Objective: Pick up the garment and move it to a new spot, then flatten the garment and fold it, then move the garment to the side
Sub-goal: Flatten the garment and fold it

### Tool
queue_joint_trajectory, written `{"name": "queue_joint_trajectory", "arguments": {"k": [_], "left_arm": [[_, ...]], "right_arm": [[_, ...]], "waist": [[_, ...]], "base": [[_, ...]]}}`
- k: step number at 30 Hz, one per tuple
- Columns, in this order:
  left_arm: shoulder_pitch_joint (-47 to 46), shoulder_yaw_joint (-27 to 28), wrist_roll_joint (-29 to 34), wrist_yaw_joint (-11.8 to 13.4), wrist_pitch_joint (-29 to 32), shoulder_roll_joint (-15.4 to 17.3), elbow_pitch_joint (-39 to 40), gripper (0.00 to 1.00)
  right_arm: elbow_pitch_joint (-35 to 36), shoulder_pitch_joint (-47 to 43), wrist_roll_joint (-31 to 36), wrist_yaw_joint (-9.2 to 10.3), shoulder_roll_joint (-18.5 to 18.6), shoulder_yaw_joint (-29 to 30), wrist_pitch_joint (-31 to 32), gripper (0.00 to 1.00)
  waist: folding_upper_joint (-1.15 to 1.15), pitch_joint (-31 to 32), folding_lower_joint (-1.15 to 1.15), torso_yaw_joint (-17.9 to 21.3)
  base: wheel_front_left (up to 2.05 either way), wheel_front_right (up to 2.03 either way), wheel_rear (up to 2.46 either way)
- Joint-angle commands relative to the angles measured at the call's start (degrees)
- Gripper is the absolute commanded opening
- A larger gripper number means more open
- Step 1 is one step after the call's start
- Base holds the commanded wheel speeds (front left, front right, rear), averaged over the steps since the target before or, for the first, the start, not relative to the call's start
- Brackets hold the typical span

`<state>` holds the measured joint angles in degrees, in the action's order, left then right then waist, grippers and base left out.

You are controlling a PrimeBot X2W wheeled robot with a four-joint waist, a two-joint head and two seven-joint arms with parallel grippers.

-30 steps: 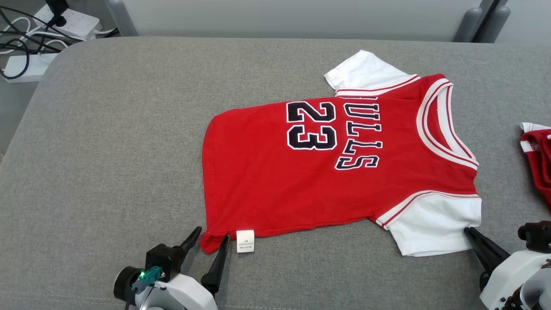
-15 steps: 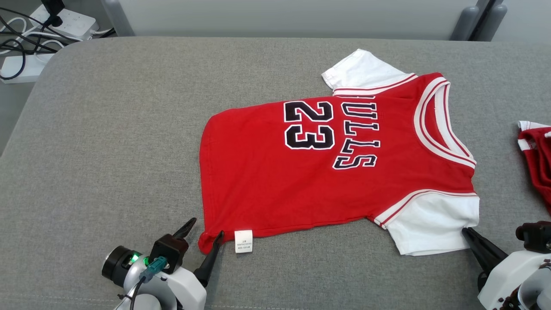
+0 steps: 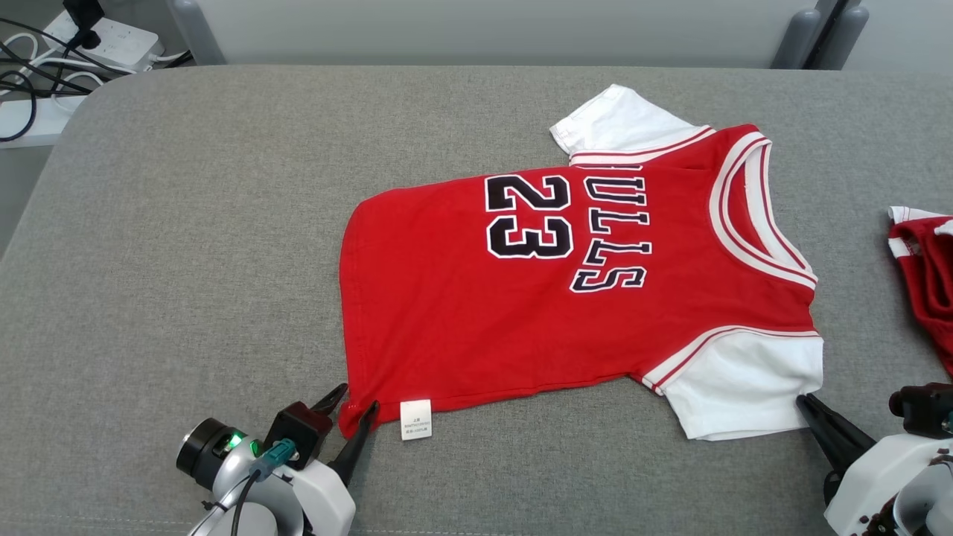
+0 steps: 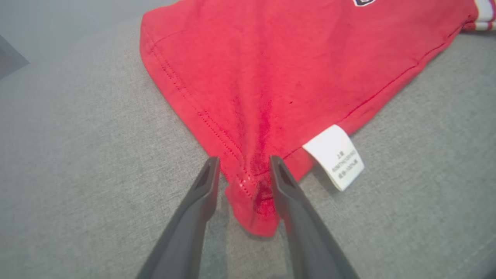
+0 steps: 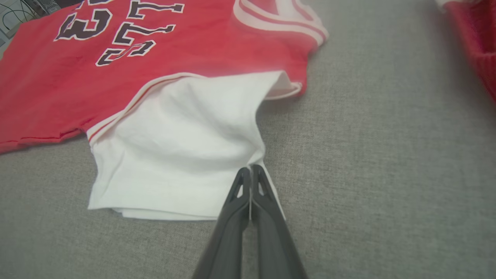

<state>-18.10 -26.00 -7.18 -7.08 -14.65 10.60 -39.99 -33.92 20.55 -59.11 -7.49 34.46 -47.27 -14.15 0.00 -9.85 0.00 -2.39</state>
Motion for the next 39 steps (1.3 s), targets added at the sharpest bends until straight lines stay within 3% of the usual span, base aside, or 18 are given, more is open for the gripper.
{"name": "queue_joint_trajectory", "arguments": {"k": [1,5,7,10,12,15,18,21,24,29,39], "left_arm": [[-2.39,1.45,-0.6,-0.4,-0.35,1.81,0.48,0.46],[-2.83,-0.14,-1.59,-0.4,-0.35,2.02,-0.93,0.49],[-3.2,-0.83,-2.25,-0.4,-0.35,2.15,-1.45,0.78],[-3.57,-1.7,-3.2,-0.4,-0.35,2.42,-1.69,0.96],[-3.74,-2.26,-3.95,-0.4,-0.35,2.71,-1.78,0.96],[-4.17,-3.09,-5.02,-0.4,-0.35,3.17,-1.81,0.79],[-4.58,-3.49,-5.67,-0.4,-0.35,3.52,-1.32,0.48],[-4.7,-3.74,-6.06,-0.4,-0.35,3.7,-0.98,0.35],[-4.73,-3.81,-6.18,-0.4,-0.35,3.85,-0.71,0.29],[-4.59,-3.5,-6.58,-0.4,-0.35,3.95,0.28,0.0],[-6.43,0.04,-8.92,-0.4,-0.35,7.44,8.14,0.0]], "right_arm": [[0.69,-0.42,-0.14,0.0,1.52,-0.56,-0.85,0.0],[0.75,-0.36,-0.08,0.0,1.56,-0.64,-0.85,0.0],[0.77,-0.33,-0.08,0.0,1.64,-0.62,-0.85,0.0],[0.79,-0.35,-0.04,0.0,1.76,-0.47,-0.85,0.0],[0.83,-0.35,0.0,0.0,1.76,-0.41,-0.85,0.0],[0.9,-0.3,0.07,0.0,1.68,-0.3,-0.85,0.0],[0.92,-0.28,0.14,0.0,1.58,-0.24,-0.85,0.0],[0.91,-0.23,0.22,0.0,1.51,-0.22,-0.85,0.0],[0.88,-0.19,0.24,0.0,1.5,-0.17,-0.85,0.0],[0.83,-0.27,0.17,0.0,1.58,0.16,-0.85,0.0],[5.47,2.68,0.33,0.0,1.33,6.62,-0.85,0.0]], "waist": [[0.0,0.02,0.0,0.03],[0.0,0.1,0.0,0.16],[0.0,0.12,0.0,0.16],[0.0,0.07,0.0,0.09],[0.0,0.01,0.0,0.07],[0.0,-0.13,0.0,0.01],[0.0,-0.24,0.0,-0.05],[0.0,-0.34,0.0,-0.02],[0.0,-0.42,0.0,-0.04],[0.0,-0.46,0.0,-0.22],[0.0,-0.09,0.0,-0.51]], "base": [[0.0,0.0,0.0],[0.0,0.0,0.0],[0.0,0.0,0.0],[0.0,0.0,0.0],[0.0,0.0,0.0],[0.0,0.0,0.0],[0.0,0.0,0.0],[0.0,0.0,0.0],[0.0,0.0,0.0],[0.0,0.0,0.0],[0.0,0.0,0.0]]}}
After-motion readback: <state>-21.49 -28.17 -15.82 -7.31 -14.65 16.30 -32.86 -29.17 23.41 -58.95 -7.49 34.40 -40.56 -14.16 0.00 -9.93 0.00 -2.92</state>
